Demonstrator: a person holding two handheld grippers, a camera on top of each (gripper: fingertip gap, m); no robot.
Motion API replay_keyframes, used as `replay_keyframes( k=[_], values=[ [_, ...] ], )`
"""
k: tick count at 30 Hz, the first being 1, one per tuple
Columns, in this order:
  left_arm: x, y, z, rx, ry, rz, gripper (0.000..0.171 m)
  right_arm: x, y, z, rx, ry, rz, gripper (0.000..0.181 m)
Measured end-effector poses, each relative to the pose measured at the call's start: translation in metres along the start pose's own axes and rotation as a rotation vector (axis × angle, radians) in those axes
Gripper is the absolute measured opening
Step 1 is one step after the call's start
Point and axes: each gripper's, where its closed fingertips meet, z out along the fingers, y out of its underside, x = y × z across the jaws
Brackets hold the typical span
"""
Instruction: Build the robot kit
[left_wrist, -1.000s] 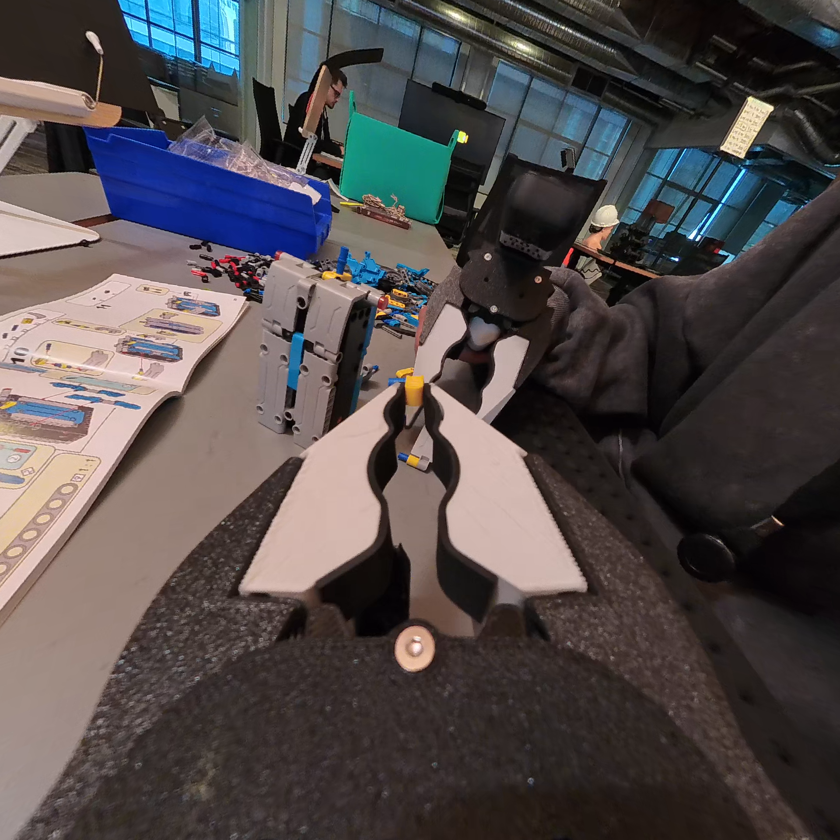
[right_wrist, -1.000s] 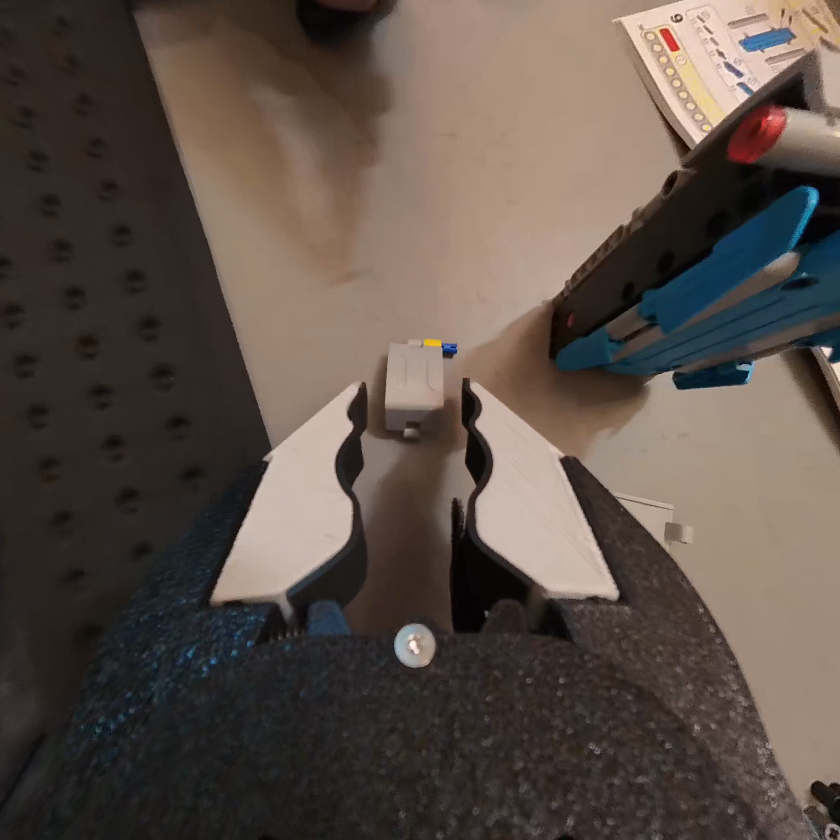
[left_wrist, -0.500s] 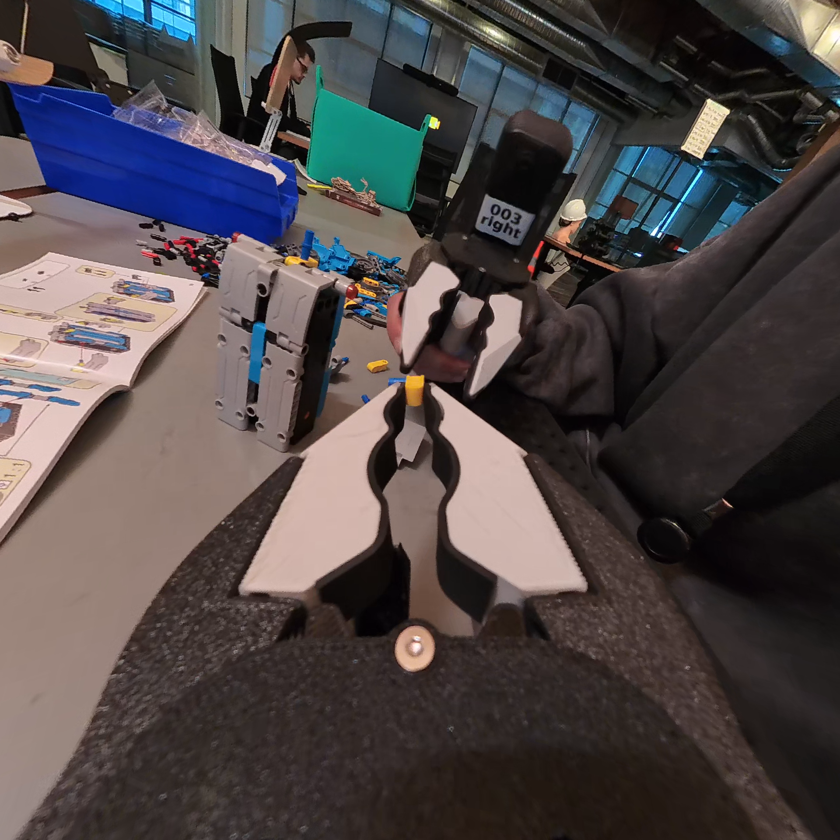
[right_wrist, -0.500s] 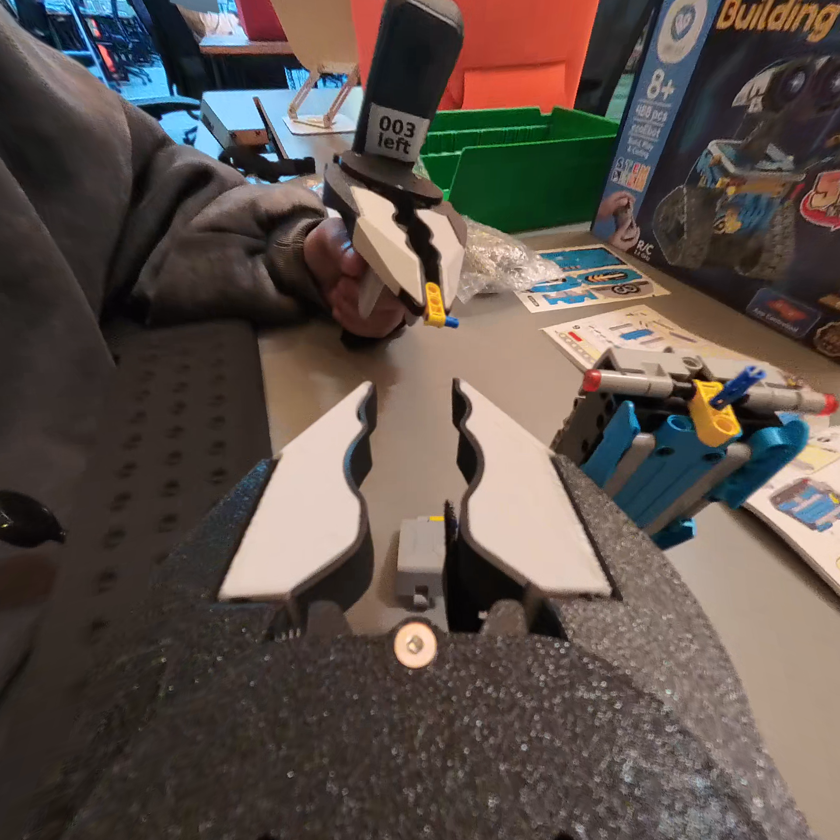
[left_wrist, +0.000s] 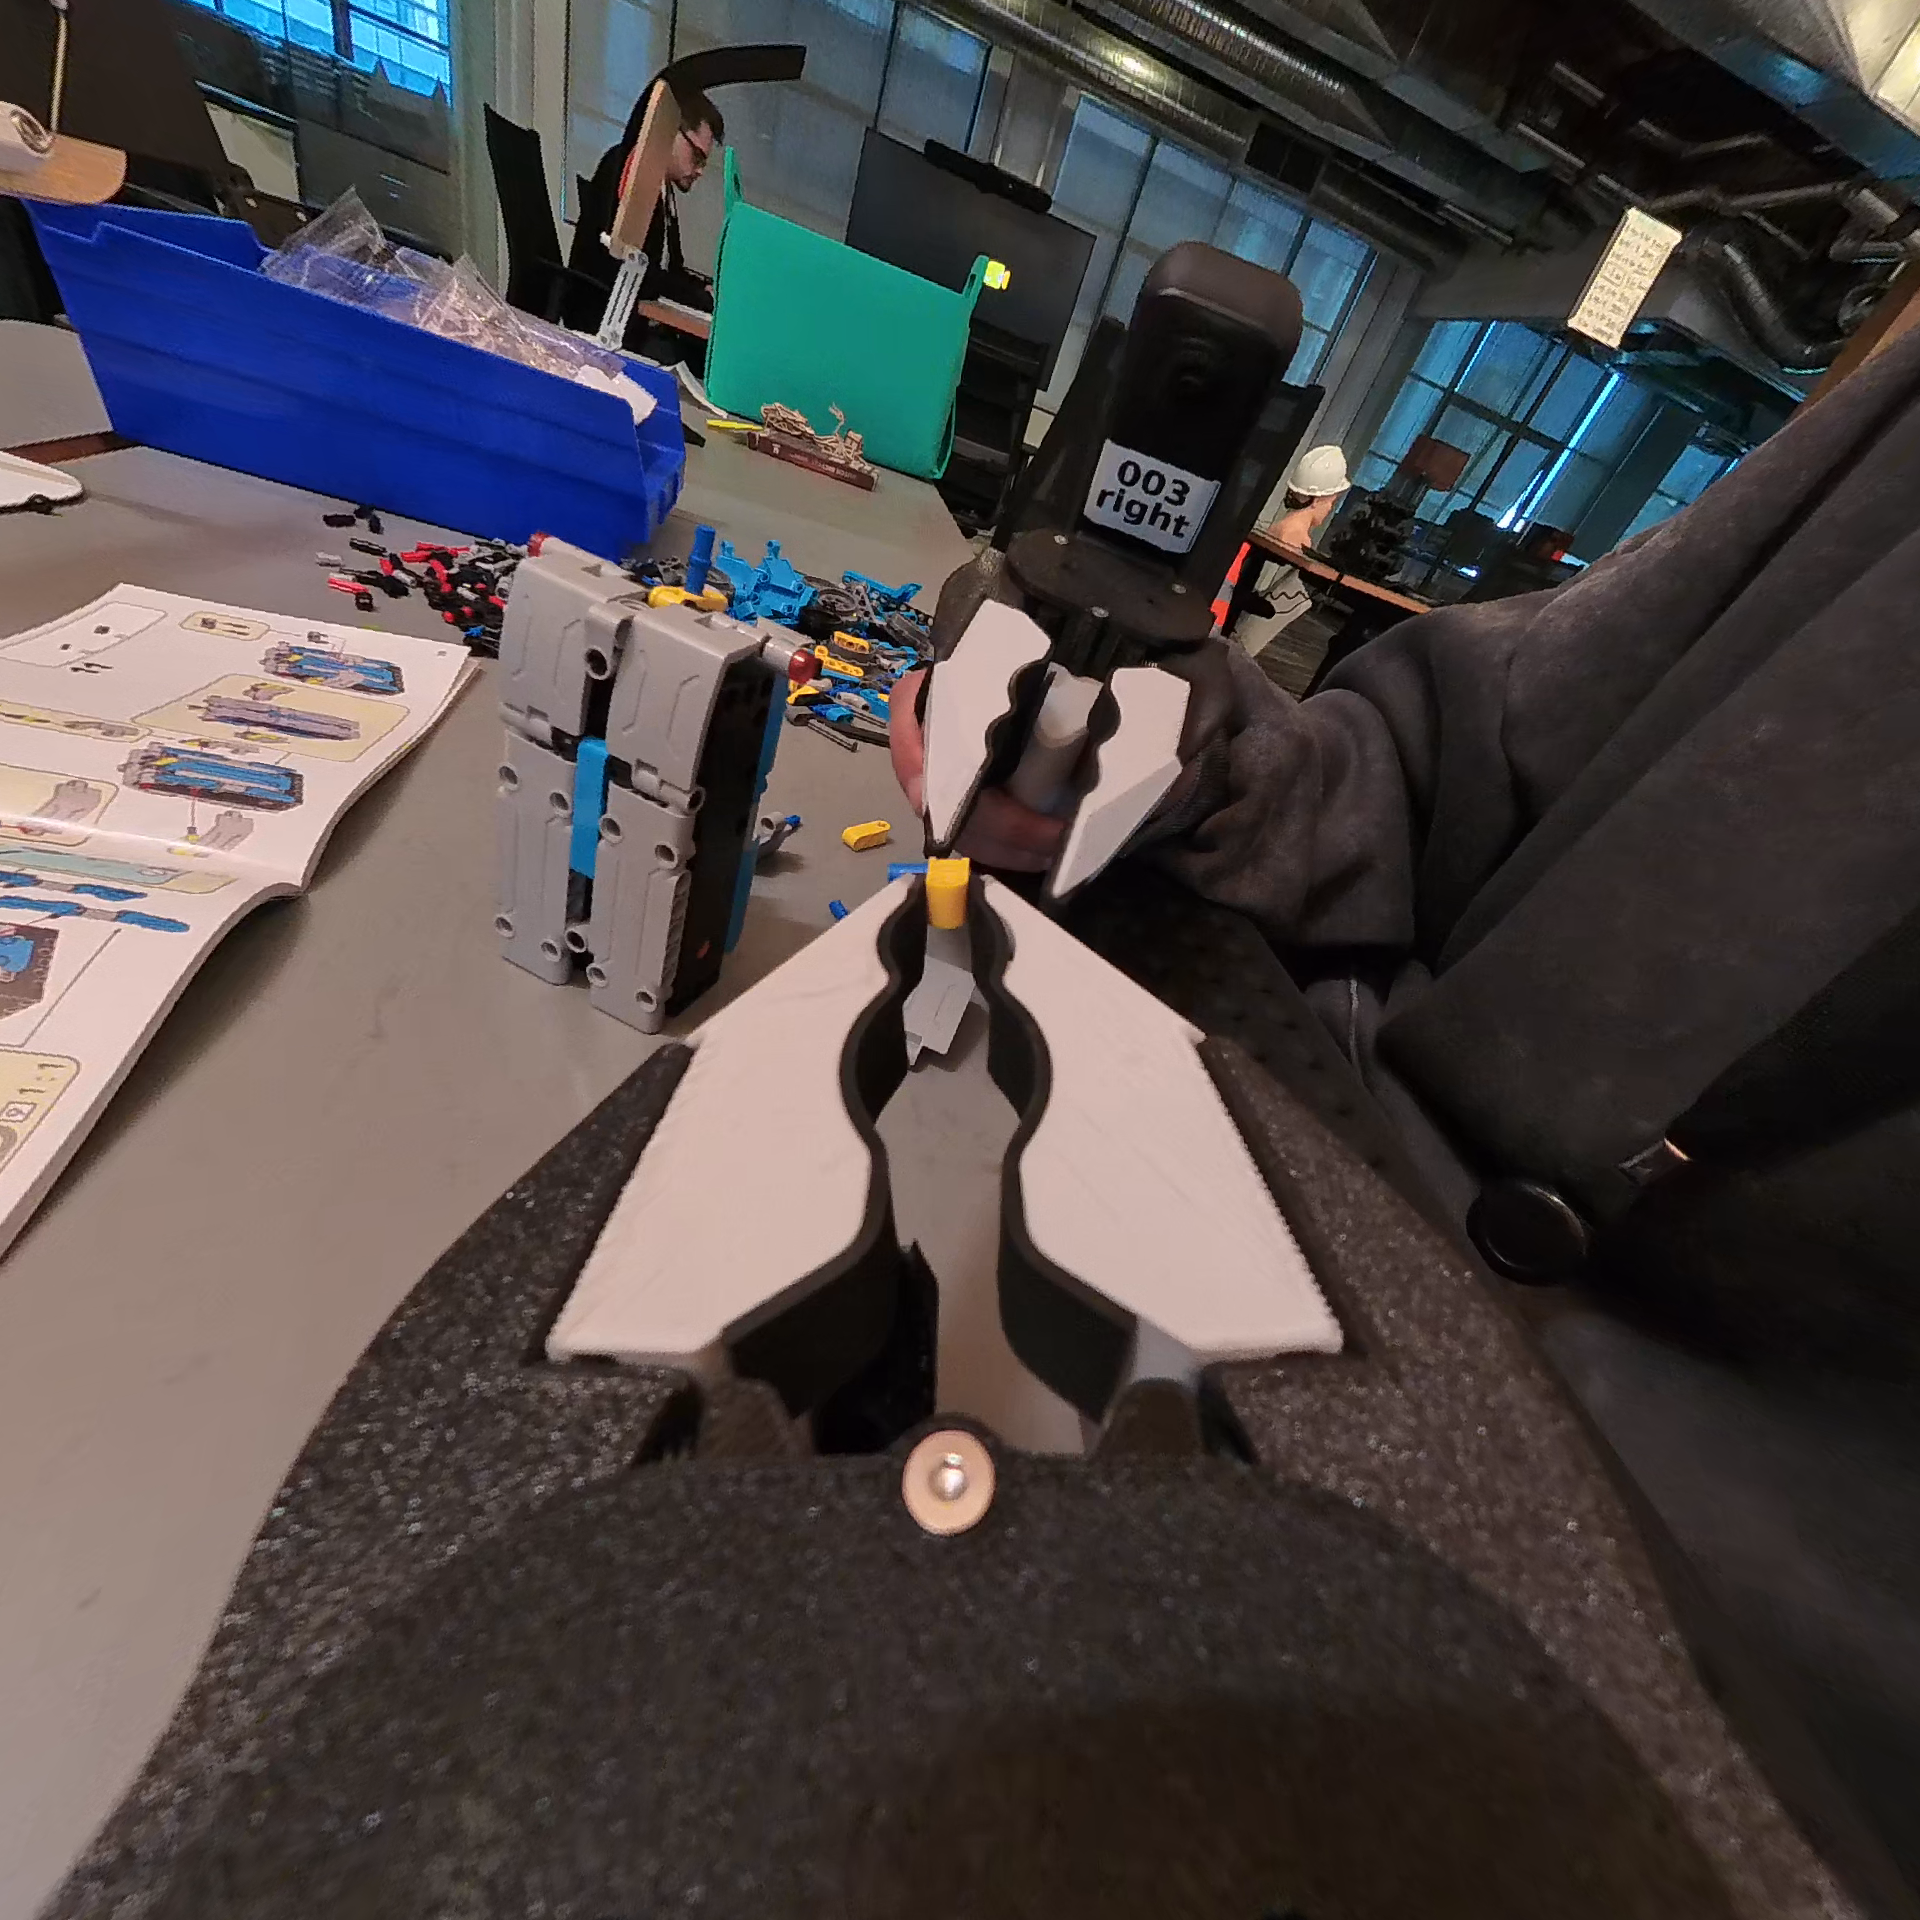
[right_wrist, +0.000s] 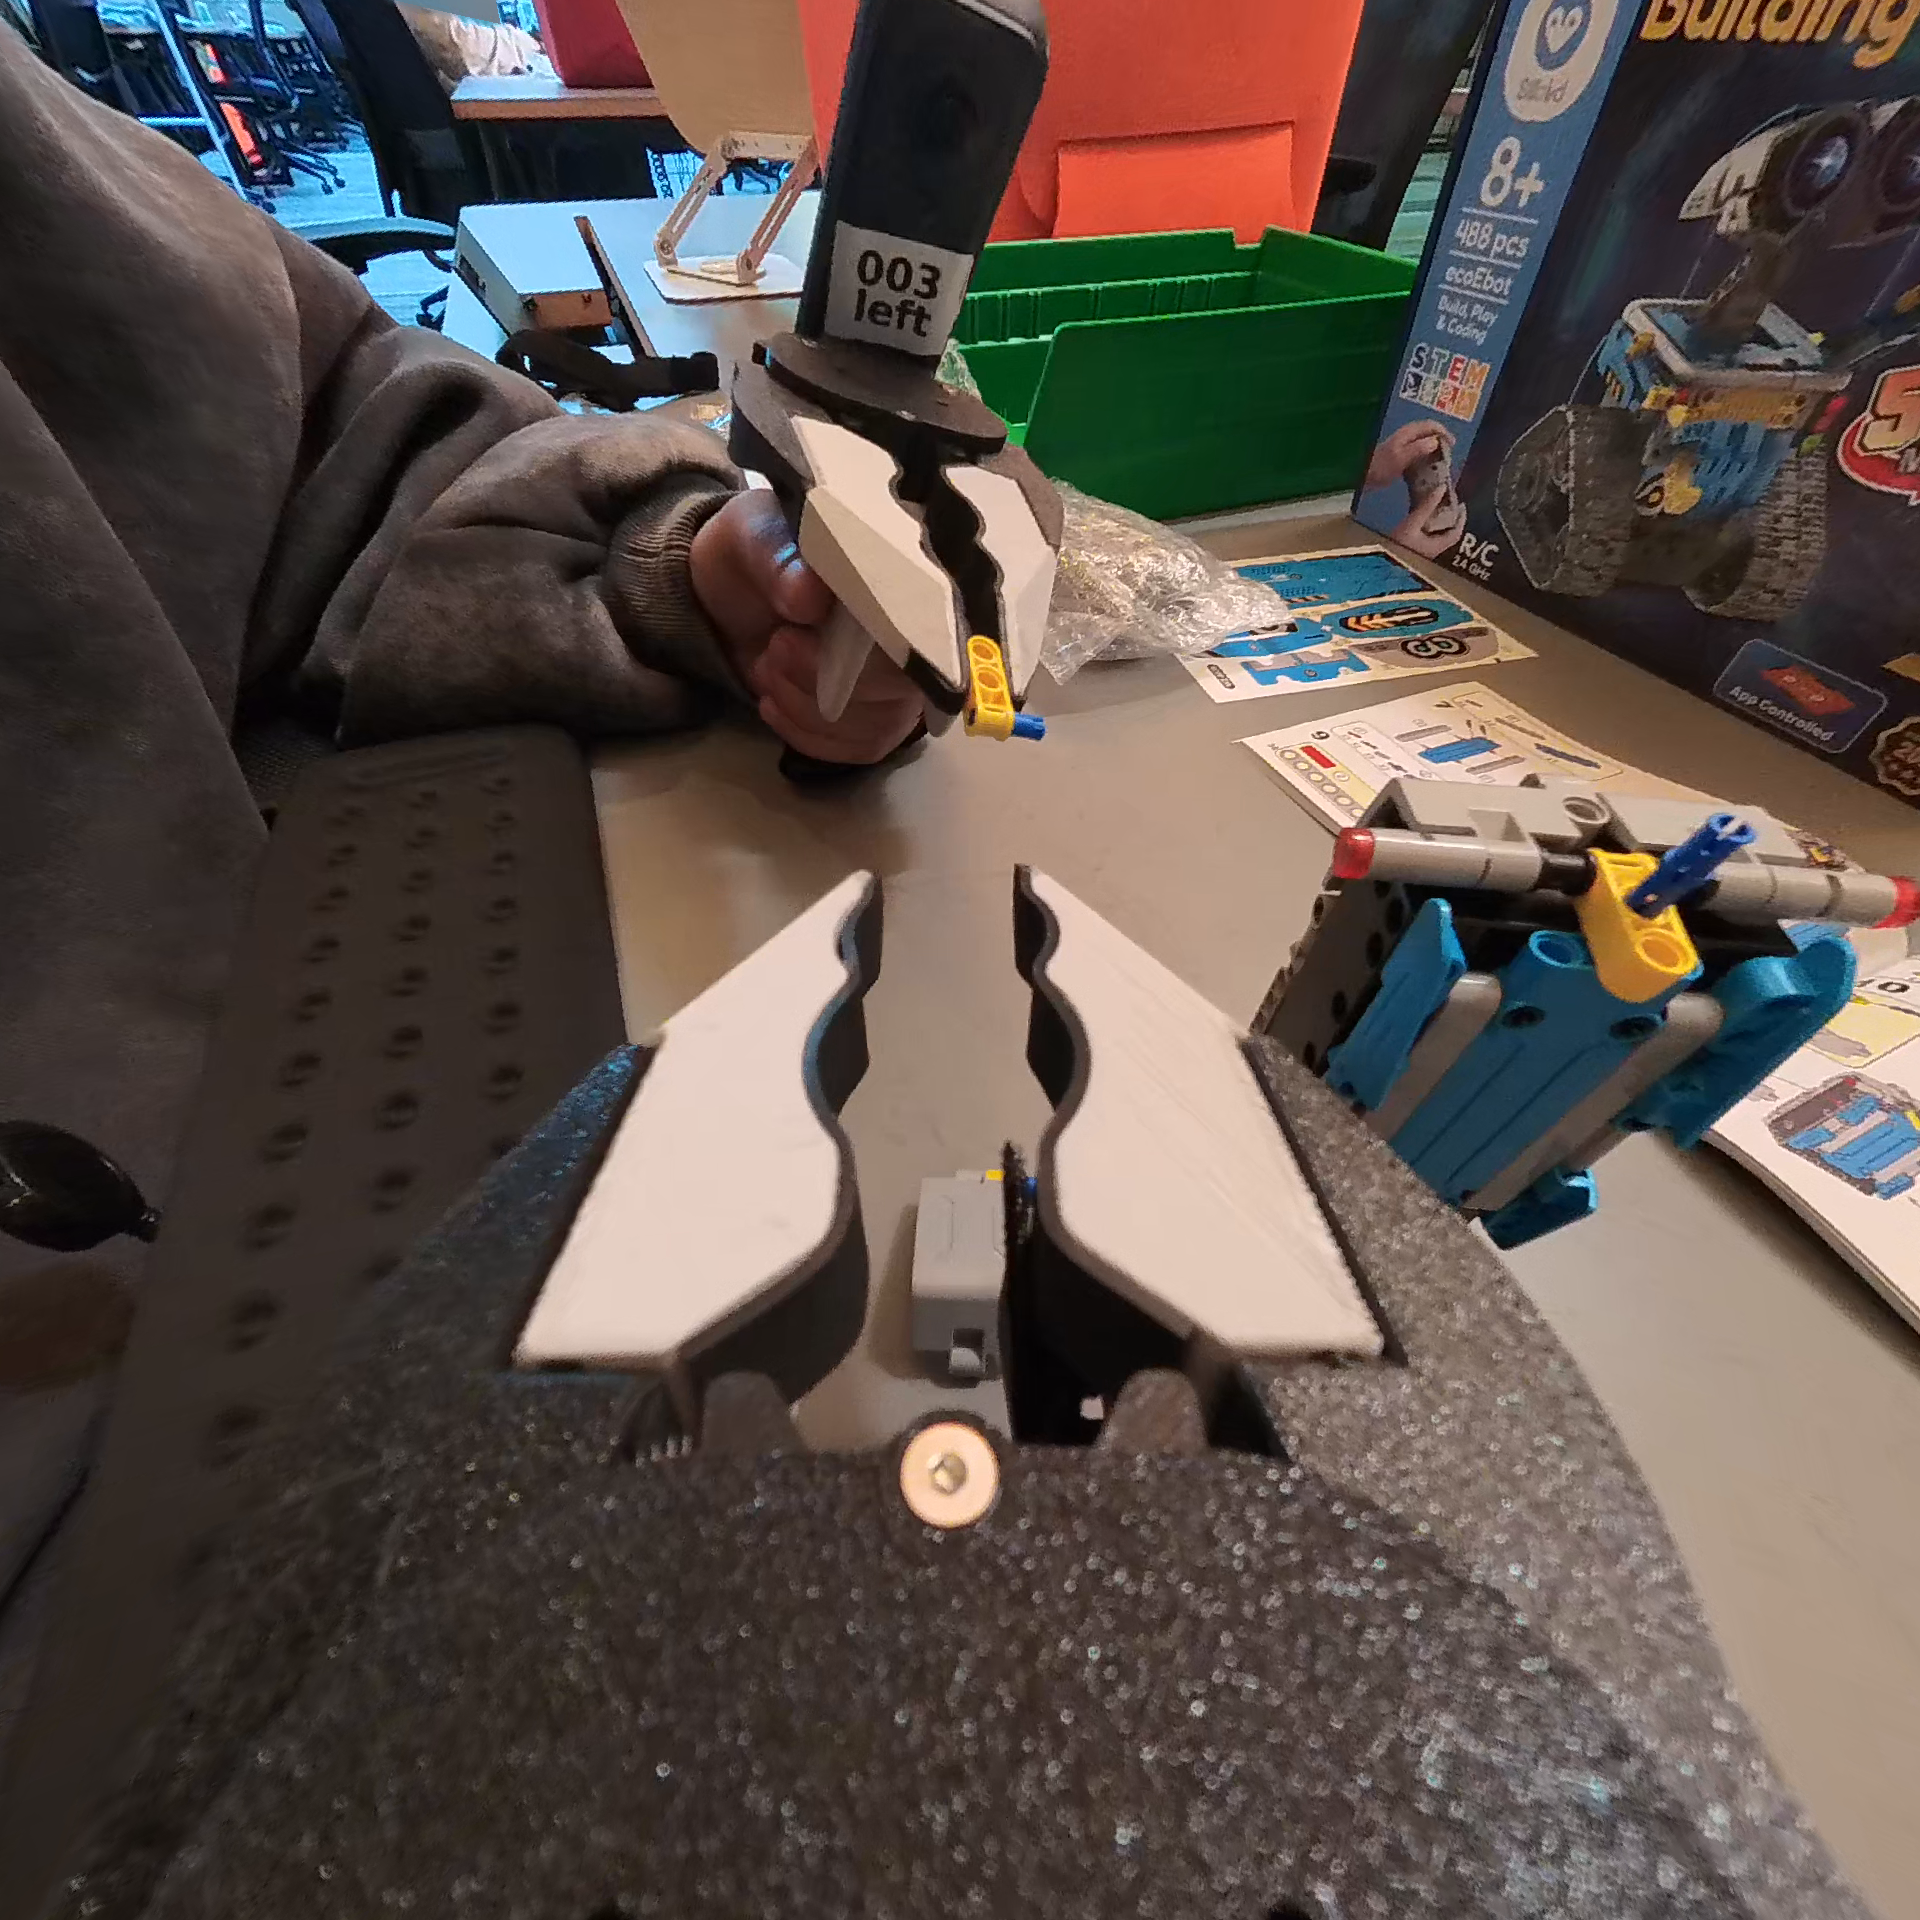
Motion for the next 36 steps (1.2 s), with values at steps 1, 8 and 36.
replay_keyframes(
  k=[1,8,36],
  values=[
    [0.000,0.000,0.000,-0.001,0.000,0.001,0.007,0.000,0.001,0.000,-0.004,-0.002,0.002,0.025],
    [0.000,0.001,0.000,-0.004,0.000,0.005,0.007,0.000,0.005,0.002,-0.027,0.005,-0.009,0.023],
    [-0.002,-0.002,-0.002,0.018,0.025,-0.045,0.007,-0.002,0.081,-0.022,-0.518,-0.206,0.439,0.014]
  ],
)
